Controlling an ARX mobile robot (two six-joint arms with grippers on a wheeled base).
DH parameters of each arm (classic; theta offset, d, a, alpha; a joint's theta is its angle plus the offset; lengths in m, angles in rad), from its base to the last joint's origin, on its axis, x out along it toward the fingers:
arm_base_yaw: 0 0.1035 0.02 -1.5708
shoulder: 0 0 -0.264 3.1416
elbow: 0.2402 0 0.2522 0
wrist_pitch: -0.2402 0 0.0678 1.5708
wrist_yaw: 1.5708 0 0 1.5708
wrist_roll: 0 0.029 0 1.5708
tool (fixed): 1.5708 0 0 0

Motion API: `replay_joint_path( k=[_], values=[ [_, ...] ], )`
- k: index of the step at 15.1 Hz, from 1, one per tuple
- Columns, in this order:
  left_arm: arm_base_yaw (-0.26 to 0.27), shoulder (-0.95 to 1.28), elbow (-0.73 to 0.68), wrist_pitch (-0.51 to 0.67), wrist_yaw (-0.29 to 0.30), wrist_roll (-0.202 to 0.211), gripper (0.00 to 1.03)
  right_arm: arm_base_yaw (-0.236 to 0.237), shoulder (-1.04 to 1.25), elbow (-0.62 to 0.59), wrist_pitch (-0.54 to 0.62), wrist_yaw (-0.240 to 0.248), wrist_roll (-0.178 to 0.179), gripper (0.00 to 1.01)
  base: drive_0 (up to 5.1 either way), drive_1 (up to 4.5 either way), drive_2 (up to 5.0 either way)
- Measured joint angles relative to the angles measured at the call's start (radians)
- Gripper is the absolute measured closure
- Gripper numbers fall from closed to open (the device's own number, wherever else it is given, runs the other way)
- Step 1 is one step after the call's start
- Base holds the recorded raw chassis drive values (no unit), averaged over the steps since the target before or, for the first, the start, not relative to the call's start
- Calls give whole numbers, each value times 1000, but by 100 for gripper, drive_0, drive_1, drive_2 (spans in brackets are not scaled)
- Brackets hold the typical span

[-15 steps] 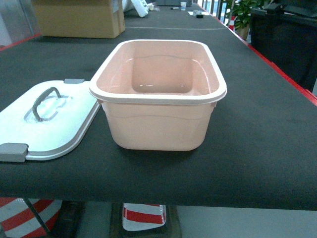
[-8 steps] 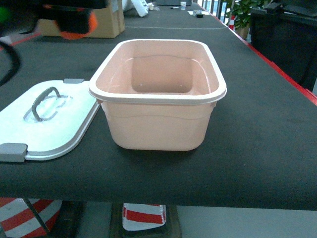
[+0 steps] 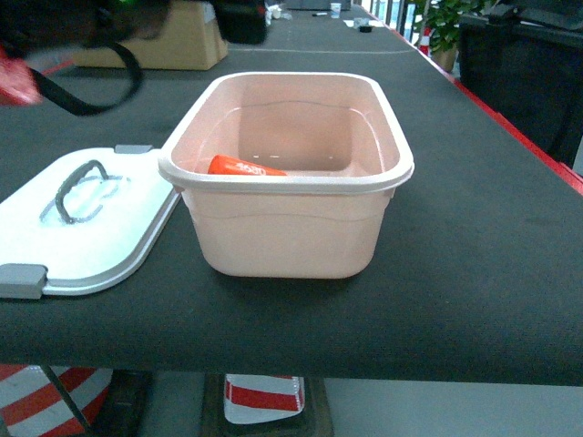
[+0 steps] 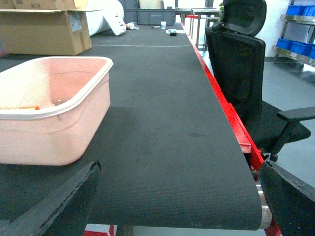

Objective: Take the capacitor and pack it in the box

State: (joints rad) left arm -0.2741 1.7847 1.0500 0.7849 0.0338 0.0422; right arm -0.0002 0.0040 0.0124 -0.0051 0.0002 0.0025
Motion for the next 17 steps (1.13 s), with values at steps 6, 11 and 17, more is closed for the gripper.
replay_joint_path(
  k=[6, 11, 17],
  values=[
    [412, 134, -40, 60, 135, 21, 5, 0, 0, 0, 0, 0, 0, 3, 0, 0, 0],
    [431, 415, 141, -22, 214, 67, 5, 0, 0, 0, 0, 0, 0, 3, 0, 0, 0],
    [428, 533, 239, -98, 208, 71, 22, 0, 0, 0, 0, 0, 0, 3, 0, 0, 0]
  ],
)
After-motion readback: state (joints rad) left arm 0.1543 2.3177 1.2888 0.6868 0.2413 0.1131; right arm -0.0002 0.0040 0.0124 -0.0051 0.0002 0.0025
